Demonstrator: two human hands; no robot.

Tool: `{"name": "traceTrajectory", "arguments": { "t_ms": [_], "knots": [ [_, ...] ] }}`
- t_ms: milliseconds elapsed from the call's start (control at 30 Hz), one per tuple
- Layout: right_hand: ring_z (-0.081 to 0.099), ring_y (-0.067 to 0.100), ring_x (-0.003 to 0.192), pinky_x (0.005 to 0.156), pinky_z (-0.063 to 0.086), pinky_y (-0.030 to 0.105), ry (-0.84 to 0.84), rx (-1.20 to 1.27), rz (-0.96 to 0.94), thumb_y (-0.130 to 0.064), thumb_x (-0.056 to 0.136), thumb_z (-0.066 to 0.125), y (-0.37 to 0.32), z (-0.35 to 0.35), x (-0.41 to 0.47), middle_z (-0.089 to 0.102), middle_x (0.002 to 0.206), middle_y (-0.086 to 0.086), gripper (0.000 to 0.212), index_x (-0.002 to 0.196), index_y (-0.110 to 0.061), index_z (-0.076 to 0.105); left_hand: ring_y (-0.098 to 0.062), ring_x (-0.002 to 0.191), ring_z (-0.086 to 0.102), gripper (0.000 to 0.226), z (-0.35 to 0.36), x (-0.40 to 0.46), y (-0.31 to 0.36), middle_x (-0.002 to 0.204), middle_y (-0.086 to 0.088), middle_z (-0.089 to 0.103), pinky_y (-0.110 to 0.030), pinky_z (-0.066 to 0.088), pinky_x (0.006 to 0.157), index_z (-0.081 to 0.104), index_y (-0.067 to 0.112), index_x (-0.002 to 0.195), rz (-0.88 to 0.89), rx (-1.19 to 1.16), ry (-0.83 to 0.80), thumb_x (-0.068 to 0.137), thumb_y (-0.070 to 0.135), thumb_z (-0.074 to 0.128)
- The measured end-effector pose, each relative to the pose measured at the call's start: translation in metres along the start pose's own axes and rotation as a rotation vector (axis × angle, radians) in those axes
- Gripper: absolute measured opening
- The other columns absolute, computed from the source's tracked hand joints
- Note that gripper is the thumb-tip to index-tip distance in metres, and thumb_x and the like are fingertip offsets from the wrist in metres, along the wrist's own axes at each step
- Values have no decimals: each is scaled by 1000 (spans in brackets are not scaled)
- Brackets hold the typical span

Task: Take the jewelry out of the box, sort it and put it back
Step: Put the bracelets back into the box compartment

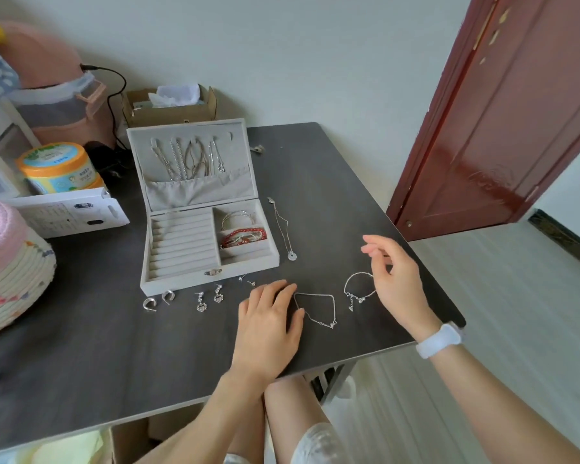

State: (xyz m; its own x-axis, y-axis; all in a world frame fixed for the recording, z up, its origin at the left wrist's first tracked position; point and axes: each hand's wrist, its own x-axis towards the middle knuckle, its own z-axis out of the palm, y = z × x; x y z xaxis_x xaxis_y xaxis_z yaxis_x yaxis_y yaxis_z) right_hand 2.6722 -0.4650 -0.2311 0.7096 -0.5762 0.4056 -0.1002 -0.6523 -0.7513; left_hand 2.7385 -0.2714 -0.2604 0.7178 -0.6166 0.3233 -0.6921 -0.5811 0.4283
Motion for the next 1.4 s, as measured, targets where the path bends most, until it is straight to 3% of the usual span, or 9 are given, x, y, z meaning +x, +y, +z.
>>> {"name": "traceTrajectory", "arguments": {
  "t_ms": [267, 433, 533, 667, 833, 967, 1067, 1233, 1400],
  "knots": [
    [46, 27, 101, 89, 39, 34, -62, -212, 121, -8, 86, 57, 19, -2, -14, 58, 108, 11, 23, 109, -8, 62, -24, 98, 62, 48, 5, -1, 0, 112, 0, 66, -38, 50, 78, 65, 14, 109, 36, 189, -82, 82, 43, 38],
    [46, 29, 106, 89, 39, 42, -114, -330, 52, -15, 84, 60, 15, 1, -16, 57, 110, 7, 25, 109, -13, 62, -19, 114, 43, 40, 0, 11, 4, 121, 8, 55, -32, 30, 89, 63, 21, 111, -142, -35, -91, 88, 48, 46],
    [46, 27, 110, 87, 38, 40, -176, -439, -41, -27, 83, 52, 13, 3, -19, 56, 113, 5, 31, 111, -16, 60, -20, 109, 41, 17, 1, 26, 10, 112, 3, 50, -30, 27, 89, 63, 21, 100, -198, -54, -105, 90, 32, 54],
    [42, 21, 117, 92, 36, 40, -263, -522, -113, -42, 83, 33, 14, 4, -21, 54, 120, 0, 45, 113, -20, 59, -22, 110, 43, 18, 2, 40, 18, 111, -2, 50, -34, 32, 95, 60, 17, 102, -166, 72, -254, 95, 26, 47],
    [43, 6, 107, 89, 36, 34, -119, -318, -209, -35, 84, 40, 4, 7, -24, 63, 105, -7, 32, 96, -20, 66, -19, 91, 48, 10, -12, 40, 14, 89, 5, 49, -22, 34, 80, 58, 16, 88, -97, -240, -186, 93, 18, 49],
    [50, -3, 102, 93, 36, 28, -274, 37, -117, -38, 83, 47, -30, 27, -25, 61, 95, -24, 27, 96, -24, 66, -6, 70, 46, 24, -42, 54, 16, 79, 12, 48, -14, 35, 66, 48, 27, 73, -38, -434, -50, 91, 12, 53],
    [61, -1, 88, 83, 42, 15, -384, 331, 7, -17, 88, 54, -62, 40, -14, 68, 83, -17, 13, 87, -15, 67, -6, 66, 46, 28, -67, 66, 13, 76, 10, 50, -16, 37, 64, 48, 29, 70, -51, -525, 15, 91, 11, 53],
    [56, 2, 61, 68, 43, 13, -385, 645, 134, -1, 90, 48, -90, 61, 10, 60, 66, -1, 17, 80, -12, 56, 5, 56, 46, 18, -104, 82, -9, 68, 8, 50, -7, 36, 59, 53, 16, 75, -107, -565, 124, 91, 7, 53],
    [48, -3, 50, 56, 41, 11, -296, 640, 222, 0, 87, 53, -91, 86, 29, 54, 64, -4, 19, 81, -16, 61, -10, 68, 47, 20, -114, 93, -45, 74, 4, 52, -19, 33, 62, 52, 21, 73, -251, -433, 192, 92, 14, 53]
  ]
}}
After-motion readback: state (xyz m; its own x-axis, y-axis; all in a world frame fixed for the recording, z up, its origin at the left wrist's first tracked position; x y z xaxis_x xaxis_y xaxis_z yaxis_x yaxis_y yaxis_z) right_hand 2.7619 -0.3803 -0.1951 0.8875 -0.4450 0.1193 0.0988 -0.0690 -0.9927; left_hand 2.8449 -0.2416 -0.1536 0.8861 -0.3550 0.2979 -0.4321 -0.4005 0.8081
